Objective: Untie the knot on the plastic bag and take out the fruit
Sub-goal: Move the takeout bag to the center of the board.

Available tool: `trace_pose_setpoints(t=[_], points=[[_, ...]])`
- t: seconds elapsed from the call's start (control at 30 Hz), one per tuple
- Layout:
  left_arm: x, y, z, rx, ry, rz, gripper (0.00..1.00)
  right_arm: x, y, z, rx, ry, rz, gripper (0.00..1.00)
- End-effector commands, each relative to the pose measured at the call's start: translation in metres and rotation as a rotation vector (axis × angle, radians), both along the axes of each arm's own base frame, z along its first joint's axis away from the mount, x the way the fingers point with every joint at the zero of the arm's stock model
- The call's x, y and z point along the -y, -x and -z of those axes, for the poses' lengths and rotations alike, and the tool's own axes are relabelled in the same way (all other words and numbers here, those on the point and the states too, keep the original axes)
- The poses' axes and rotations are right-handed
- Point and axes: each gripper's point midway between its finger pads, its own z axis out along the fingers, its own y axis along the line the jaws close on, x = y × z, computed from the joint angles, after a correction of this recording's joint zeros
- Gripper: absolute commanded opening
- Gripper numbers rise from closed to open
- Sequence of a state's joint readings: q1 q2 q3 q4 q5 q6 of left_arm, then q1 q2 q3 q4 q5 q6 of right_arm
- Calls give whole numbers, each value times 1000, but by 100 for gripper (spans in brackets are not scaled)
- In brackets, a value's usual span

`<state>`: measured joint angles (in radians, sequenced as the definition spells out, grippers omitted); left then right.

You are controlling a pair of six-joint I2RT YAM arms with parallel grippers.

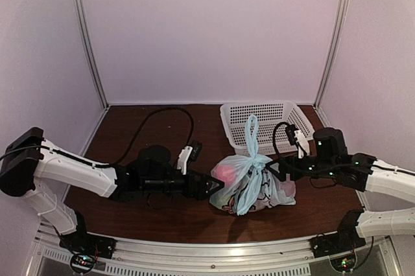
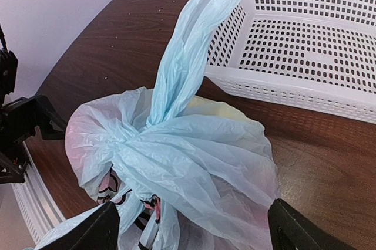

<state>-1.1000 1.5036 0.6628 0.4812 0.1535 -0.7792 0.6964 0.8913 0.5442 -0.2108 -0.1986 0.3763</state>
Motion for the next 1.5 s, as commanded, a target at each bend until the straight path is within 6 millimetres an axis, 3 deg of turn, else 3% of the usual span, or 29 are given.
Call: trace_pose_setpoints(t=[0.0, 0.2, 0.37, 0.47, 0.7, 0.83, 0.97, 1.07, 1.27, 1.47], points=[[22, 3, -5, -49, 90, 8, 97, 3, -5, -12, 50, -17, 34, 88], [23, 6, 24, -94, 33, -24, 97, 3, -7, -15, 60, -37, 49, 89], [31, 5, 28, -92, 23, -12, 94, 3, -8, -17, 71, -45, 52, 88], [34, 2, 38, -104, -26, -33, 75, 2, -9, -18, 74, -43, 52, 88], [32, -8, 49, -66, -144, -136, 44, 3, -9, -21, 87, -54, 52, 87], [29, -12, 59, -82, -178, -170, 34, 4, -8, -19, 84, -48, 56, 87], [26, -14, 60, -87, -188, -193, 12, 7, -7, -20, 89, -42, 62, 87], [22, -16, 55, -75, -190, -207, 0, 10, -6, -21, 92, -33, 66, 87], [1, -25, 45, -55, -236, -229, 0, 11, -5, -22, 87, 2, 56, 87], [-44, -45, 37, -67, -210, -270, 0, 2, -3, -27, 87, -31, 21, 88]])
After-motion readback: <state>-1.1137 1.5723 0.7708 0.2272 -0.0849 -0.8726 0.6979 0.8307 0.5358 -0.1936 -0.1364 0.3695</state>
